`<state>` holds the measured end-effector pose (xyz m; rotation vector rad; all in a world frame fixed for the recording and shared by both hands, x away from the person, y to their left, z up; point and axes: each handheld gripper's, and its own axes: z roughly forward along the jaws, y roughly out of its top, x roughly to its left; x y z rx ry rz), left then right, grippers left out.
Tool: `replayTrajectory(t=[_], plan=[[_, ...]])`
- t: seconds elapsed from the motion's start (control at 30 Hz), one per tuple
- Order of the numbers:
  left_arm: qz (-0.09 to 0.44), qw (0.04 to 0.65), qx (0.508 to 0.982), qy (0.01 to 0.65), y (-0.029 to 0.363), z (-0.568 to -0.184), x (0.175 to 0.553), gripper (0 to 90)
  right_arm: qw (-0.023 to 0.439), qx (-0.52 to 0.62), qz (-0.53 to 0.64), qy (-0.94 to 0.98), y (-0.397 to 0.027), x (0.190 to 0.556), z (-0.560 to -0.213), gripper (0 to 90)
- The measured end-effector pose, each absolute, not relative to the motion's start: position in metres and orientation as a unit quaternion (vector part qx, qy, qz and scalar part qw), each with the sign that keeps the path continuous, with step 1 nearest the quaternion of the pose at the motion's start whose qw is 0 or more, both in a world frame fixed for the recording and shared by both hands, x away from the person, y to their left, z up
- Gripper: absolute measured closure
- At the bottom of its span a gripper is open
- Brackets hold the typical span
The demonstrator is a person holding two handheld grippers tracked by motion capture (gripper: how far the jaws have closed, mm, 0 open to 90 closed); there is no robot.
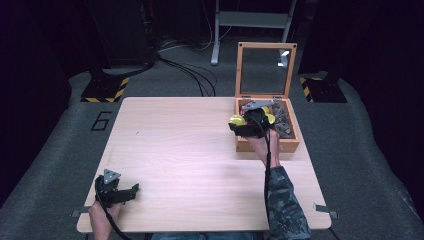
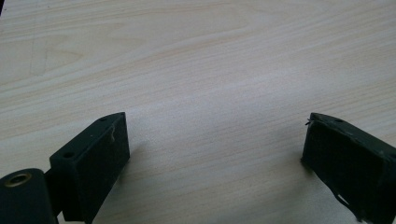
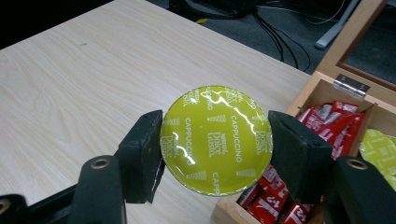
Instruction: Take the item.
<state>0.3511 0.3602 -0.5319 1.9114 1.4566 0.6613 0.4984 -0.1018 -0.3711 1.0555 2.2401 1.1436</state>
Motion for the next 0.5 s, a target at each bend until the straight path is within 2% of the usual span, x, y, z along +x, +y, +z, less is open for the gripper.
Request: replayTrajectory(t=[0.5], plan=[[0.251, 0.320, 0.727, 0.554, 0.360, -0.532, 0.351, 7.1, 0.186, 0.363, 0.410, 0.816, -0.077, 0.501, -0.383, 37.7]])
